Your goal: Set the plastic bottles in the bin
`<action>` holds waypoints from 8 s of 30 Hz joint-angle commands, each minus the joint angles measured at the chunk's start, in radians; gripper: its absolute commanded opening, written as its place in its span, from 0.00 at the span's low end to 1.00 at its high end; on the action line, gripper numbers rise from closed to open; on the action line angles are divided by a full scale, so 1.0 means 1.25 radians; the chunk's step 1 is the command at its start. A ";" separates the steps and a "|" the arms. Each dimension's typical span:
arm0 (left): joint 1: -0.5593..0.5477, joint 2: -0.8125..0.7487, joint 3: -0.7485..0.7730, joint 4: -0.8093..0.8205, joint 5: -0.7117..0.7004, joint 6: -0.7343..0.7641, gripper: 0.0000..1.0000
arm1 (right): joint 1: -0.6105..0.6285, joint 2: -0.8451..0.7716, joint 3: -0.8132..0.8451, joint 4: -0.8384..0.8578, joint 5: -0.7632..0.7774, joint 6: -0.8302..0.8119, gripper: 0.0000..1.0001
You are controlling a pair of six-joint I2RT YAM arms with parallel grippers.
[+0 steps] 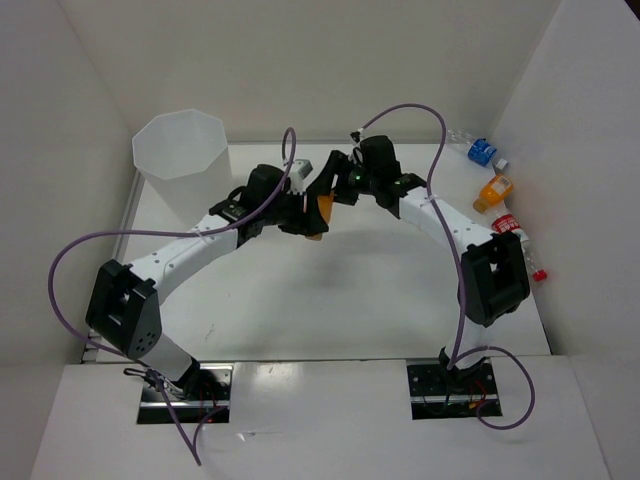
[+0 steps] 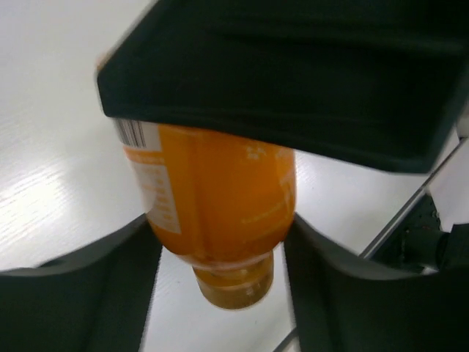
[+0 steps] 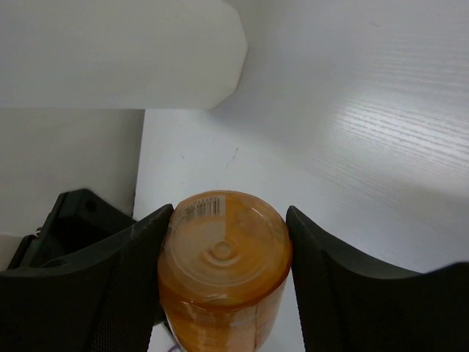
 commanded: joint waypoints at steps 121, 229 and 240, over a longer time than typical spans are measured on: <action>0.169 0.044 0.267 -0.036 0.112 0.079 1.00 | -0.565 -0.013 0.061 -0.179 0.047 -0.764 0.50; 0.256 0.049 0.381 0.012 -0.217 0.154 1.00 | -0.622 0.228 0.223 -0.223 0.668 0.347 1.00; 0.256 0.056 0.357 0.019 -0.228 0.161 1.00 | -0.622 0.367 0.353 -0.329 0.647 0.365 1.00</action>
